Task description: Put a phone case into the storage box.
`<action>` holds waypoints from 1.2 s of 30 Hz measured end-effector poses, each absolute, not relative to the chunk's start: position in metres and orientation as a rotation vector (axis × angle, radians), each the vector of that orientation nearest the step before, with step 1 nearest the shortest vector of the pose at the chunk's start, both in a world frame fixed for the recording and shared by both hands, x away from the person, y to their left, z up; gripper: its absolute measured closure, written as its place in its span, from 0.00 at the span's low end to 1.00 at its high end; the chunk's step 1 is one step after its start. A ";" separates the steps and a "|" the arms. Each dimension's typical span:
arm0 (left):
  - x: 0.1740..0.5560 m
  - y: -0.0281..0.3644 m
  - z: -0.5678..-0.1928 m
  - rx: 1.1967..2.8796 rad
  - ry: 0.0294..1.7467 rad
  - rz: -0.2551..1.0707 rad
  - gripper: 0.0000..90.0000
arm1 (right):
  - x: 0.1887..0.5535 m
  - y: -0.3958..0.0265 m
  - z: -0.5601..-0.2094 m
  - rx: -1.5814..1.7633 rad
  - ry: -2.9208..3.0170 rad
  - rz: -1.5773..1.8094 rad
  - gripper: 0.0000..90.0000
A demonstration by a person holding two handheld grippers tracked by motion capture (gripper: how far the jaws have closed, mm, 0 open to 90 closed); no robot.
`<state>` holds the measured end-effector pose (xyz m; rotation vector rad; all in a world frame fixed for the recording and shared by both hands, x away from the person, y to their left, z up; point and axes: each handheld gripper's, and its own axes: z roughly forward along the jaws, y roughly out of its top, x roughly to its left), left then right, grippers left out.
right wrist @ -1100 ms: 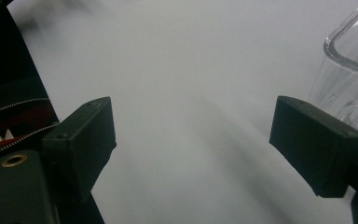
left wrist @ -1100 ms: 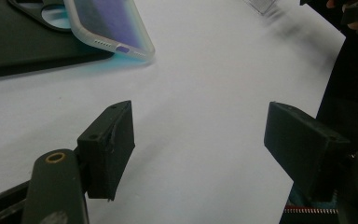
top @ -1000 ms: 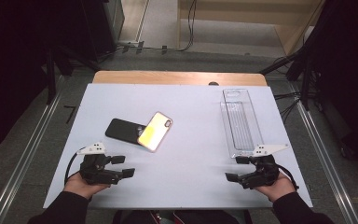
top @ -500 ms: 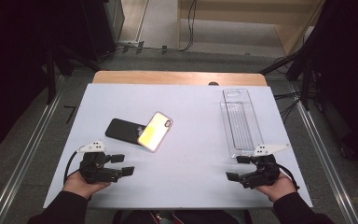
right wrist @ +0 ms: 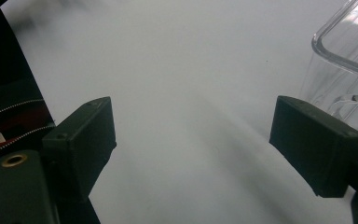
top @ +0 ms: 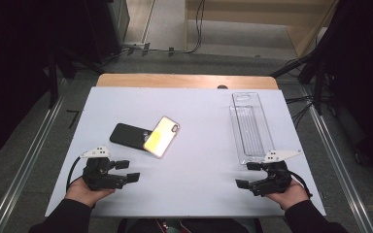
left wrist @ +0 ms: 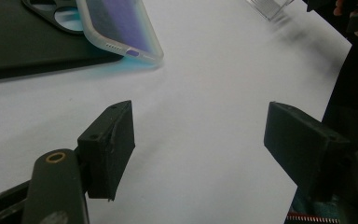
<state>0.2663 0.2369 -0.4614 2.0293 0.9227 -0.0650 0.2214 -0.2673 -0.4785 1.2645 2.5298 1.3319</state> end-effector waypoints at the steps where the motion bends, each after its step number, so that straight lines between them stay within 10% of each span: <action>1: 0.266 0.237 -0.461 2.029 0.923 -0.061 0.28 | 0.222 -0.267 -0.478 1.264 2.531 1.330 0.14; 36: 0.327 0.215 -0.418 2.068 0.955 -0.045 0.30 | 0.222 -0.266 -0.479 1.264 2.541 1.316 0.14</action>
